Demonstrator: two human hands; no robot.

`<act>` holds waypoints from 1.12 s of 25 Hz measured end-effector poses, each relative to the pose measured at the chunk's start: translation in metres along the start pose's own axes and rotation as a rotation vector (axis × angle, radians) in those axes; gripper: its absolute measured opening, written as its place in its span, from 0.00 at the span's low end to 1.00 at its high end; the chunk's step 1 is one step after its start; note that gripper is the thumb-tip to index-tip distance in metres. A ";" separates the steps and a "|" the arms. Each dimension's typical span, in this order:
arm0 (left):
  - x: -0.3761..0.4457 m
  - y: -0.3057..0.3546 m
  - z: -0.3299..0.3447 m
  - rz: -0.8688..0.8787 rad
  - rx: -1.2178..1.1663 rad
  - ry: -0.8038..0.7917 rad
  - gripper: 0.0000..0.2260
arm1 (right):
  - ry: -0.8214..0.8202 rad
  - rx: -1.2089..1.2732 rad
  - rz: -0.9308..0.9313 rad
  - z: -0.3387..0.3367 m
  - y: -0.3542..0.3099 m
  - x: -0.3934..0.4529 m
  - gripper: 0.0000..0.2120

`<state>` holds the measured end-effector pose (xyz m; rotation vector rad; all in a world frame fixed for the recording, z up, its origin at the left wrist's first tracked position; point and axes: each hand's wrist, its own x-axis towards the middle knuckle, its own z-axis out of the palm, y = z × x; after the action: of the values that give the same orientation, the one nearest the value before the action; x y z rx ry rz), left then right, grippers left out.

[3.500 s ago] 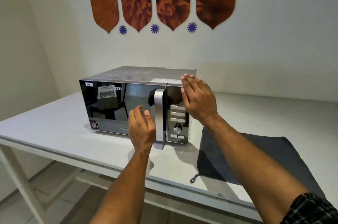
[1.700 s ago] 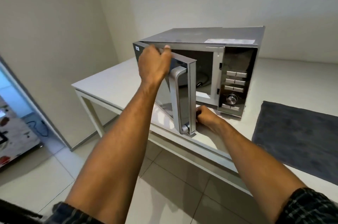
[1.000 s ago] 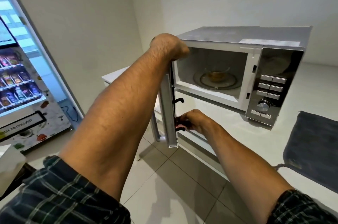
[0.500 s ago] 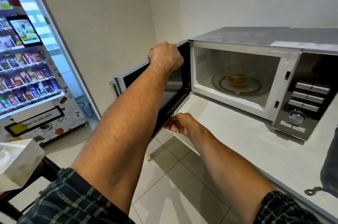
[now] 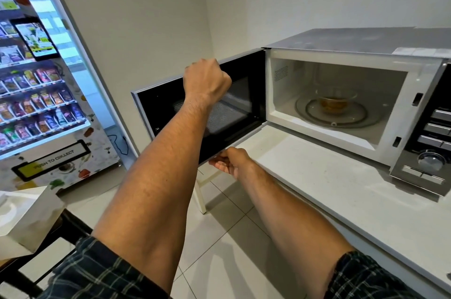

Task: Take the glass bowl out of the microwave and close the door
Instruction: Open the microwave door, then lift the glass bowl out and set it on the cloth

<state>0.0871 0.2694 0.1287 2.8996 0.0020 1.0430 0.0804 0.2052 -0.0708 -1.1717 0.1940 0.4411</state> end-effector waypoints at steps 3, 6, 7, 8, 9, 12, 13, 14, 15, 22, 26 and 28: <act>0.002 -0.012 0.011 0.015 -0.034 0.064 0.08 | -0.006 -0.015 0.003 0.003 -0.002 0.008 0.10; 0.004 -0.017 0.022 0.027 -0.040 0.134 0.11 | 0.017 -0.037 0.023 0.003 -0.007 0.014 0.10; 0.003 -0.017 0.024 0.037 -0.060 0.159 0.13 | 0.034 -0.065 0.028 0.002 -0.009 0.015 0.09; 0.002 -0.016 0.026 0.058 -0.091 0.190 0.14 | 0.069 -0.118 0.020 0.001 -0.011 0.016 0.09; 0.001 -0.014 0.029 0.097 -0.114 0.224 0.16 | 0.124 -0.175 -0.012 -0.003 -0.013 0.019 0.08; -0.006 0.004 0.043 0.275 -0.176 0.316 0.18 | 0.331 -0.198 -0.208 -0.029 -0.035 0.020 0.09; -0.007 0.016 0.051 0.325 -0.236 0.337 0.16 | 0.387 -0.148 -0.282 -0.044 -0.046 0.019 0.12; -0.007 0.031 0.062 0.355 -0.308 0.336 0.14 | 0.454 -0.112 -0.361 -0.062 -0.059 0.017 0.14; -0.007 0.048 0.072 0.355 -0.391 0.301 0.12 | 0.536 -0.109 -0.440 -0.081 -0.073 0.014 0.15; 0.000 0.161 0.162 -0.058 -0.956 -0.163 0.15 | 1.020 -0.070 -0.628 -0.205 -0.148 -0.002 0.02; 0.012 0.212 0.210 -0.376 -1.177 -0.509 0.16 | 1.118 -0.124 -0.665 -0.249 -0.182 0.005 0.18; 0.021 0.228 0.222 -0.586 -1.314 -0.669 0.16 | 1.092 -0.176 -0.596 -0.259 -0.197 0.016 0.23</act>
<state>0.2405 0.0302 -0.0159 1.6788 0.0888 -0.1197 0.2001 -0.0912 -0.0095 -1.4722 0.7259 -0.7591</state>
